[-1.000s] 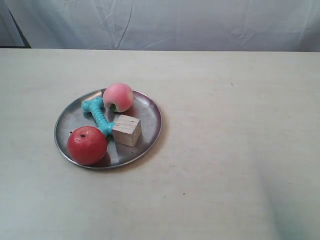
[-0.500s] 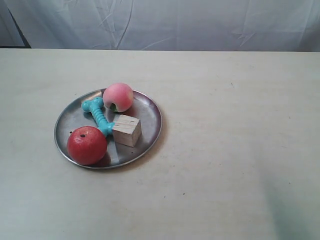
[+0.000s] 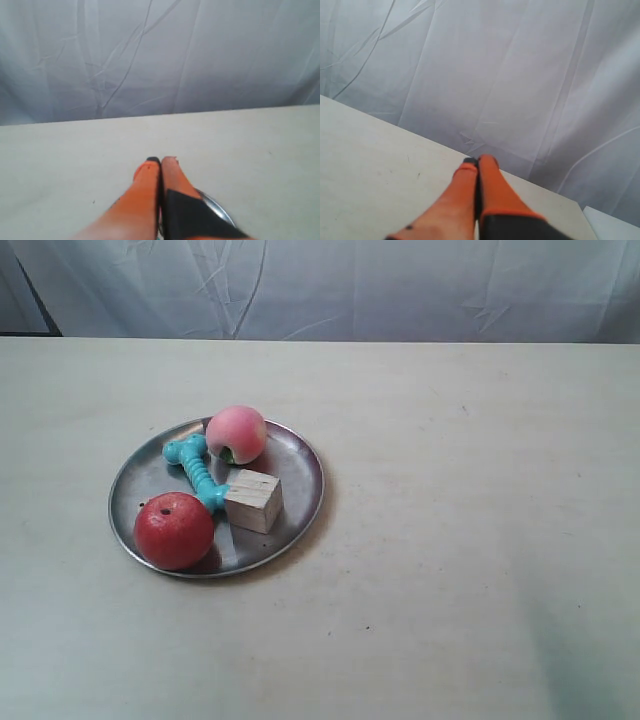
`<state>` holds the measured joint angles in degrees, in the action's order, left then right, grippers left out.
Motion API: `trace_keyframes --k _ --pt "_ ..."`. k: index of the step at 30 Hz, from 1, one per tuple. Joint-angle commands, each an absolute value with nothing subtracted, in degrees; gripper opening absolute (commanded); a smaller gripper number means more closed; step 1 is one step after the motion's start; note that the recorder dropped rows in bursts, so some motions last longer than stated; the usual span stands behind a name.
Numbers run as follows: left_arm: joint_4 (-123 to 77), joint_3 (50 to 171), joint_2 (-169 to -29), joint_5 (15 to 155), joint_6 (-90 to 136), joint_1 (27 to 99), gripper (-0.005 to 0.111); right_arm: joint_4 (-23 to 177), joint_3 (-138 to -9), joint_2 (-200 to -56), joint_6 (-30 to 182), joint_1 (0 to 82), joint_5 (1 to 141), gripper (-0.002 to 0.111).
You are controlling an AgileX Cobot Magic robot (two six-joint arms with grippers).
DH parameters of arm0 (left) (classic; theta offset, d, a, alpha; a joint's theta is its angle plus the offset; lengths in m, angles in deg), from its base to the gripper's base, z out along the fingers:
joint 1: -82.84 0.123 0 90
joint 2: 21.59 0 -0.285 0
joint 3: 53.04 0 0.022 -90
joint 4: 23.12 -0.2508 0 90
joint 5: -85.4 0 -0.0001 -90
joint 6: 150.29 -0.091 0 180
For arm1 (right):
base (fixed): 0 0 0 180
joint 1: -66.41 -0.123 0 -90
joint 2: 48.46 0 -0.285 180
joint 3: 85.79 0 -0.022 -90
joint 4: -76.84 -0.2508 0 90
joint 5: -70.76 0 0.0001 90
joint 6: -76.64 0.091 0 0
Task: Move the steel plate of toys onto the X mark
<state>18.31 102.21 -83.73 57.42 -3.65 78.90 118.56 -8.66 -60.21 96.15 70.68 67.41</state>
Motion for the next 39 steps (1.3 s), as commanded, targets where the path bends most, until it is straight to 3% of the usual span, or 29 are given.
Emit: trace_keyframes --k 1,4,13,22,26,31,39 --pt "18.9 93.6 -77.4 63.9 -3.8 73.8 0.0 118.3 -8.6 -60.0 96.1 70.9 67.5 -0.001" --pt "24.6 83.8 -66.9 72.3 -3.9 72.8 0.0 118.3 -8.6 -60.0 96.1 70.9 67.5 -0.001" --pt "25.4 66.9 -44.9 75.5 -3.9 73.6 0.0 118.3 -8.6 -60.0 96.1 70.9 67.5 -0.001" --pt "16.7 58.0 -42.2 80.7 -2.9 73.6 0.0 118.3 -8.6 -60.0 96.1 70.9 67.5 -0.001" --pt "8.8 53.6 -40.8 84.1 8.9 74.2 0.0 118.3 -8.6 -60.0 96.1 70.9 67.5 -0.001" --pt "-22.6 51.2 -38.9 84.2 39.1 78.0 0.0 118.3 -8.6 -60.0 96.1 70.9 67.5 -0.001" --pt "-22.0 49.7 -34.2 83.4 40.1 86.4 0.0 118.3 -8.6 -60.0 96.1 70.9 67.5 -0.001"
